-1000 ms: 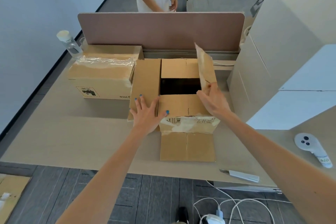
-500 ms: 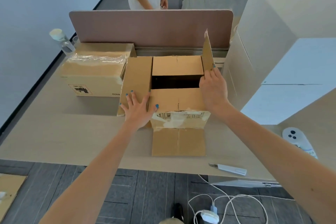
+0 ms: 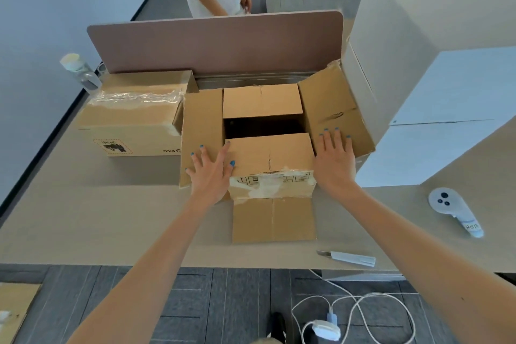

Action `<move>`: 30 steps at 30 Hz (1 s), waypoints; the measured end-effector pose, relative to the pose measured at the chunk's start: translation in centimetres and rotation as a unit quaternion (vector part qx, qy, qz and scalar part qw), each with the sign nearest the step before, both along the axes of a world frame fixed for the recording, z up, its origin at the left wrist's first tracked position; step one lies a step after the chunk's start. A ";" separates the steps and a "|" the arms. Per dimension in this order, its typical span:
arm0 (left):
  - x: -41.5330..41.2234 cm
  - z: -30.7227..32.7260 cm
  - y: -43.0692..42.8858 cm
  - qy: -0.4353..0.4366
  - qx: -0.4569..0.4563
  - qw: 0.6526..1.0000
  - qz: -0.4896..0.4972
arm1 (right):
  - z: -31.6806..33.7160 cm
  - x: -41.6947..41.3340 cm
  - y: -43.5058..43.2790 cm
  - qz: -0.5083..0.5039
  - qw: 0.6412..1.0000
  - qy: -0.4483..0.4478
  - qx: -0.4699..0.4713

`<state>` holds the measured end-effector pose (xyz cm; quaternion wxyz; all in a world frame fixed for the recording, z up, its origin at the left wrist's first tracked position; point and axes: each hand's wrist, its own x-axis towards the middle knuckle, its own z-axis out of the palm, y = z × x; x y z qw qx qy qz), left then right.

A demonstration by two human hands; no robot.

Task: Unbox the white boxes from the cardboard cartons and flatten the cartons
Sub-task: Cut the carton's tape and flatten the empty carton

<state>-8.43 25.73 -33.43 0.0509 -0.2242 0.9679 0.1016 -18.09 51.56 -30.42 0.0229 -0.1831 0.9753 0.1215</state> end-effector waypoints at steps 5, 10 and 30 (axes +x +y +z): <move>0.2 -1.0 -0.4 0.058 0.071 0.996 -0.006 | -0.8 0.1 1.1 0.014 0.999 0.026 -0.034; 1.0 -2.2 -0.7 0.171 0.307 0.936 0.003 | -1.4 0.0 0.8 0.013 0.998 0.035 -0.041; 2.7 -2.8 -4.4 0.225 0.282 0.933 0.019 | -4.5 1.3 -3.2 -0.195 0.682 -0.213 -0.672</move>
